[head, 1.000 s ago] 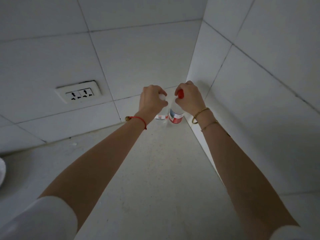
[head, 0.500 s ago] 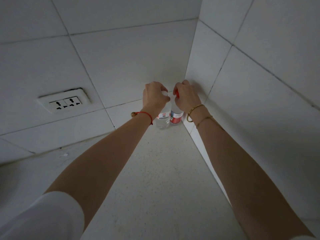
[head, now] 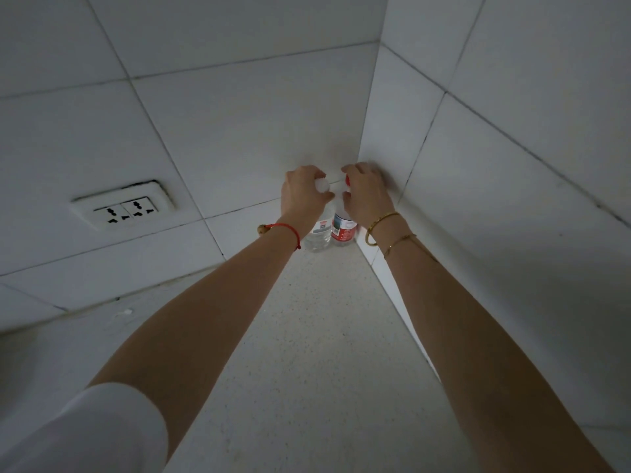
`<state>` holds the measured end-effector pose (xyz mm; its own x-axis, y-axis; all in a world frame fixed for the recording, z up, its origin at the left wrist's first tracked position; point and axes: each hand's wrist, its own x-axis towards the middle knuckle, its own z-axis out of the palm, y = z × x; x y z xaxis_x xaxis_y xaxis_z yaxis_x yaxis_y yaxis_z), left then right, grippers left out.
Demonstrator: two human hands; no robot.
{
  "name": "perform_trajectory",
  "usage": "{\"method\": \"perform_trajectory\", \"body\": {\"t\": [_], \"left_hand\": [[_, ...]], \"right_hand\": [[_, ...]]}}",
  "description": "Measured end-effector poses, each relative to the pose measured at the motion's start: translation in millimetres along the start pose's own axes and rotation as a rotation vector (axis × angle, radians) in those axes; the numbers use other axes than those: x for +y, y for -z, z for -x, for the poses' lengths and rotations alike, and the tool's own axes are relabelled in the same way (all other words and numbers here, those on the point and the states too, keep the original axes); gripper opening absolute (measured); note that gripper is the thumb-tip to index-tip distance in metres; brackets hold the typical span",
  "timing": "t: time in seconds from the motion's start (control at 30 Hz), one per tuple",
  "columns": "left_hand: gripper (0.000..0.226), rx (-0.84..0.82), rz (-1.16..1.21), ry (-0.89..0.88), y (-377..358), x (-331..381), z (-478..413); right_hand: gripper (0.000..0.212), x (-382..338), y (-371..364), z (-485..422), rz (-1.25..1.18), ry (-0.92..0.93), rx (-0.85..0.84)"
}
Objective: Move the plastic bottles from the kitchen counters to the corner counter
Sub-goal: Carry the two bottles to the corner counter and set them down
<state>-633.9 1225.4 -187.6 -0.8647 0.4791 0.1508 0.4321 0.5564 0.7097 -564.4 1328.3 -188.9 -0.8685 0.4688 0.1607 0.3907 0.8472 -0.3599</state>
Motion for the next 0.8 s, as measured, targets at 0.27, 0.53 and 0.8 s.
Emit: {"method": "perform_trajectory", "body": {"t": [0.27, 0.53, 0.8], "left_hand": [[0.057, -0.079, 0.046, 0.010, 24, 0, 22], [0.048, -0.148, -0.025, -0.131, 71, -4, 79], [0.044, -0.138, -0.121, -0.242, 135, -12, 155]], "right_hand": [[0.040, -11, 14, 38, -0.016, 0.019, 0.073], [0.036, -38, 38, 86, -0.128, -0.034, 0.068], [0.038, -68, 66, 150, -0.158, 0.002, 0.024]]}}
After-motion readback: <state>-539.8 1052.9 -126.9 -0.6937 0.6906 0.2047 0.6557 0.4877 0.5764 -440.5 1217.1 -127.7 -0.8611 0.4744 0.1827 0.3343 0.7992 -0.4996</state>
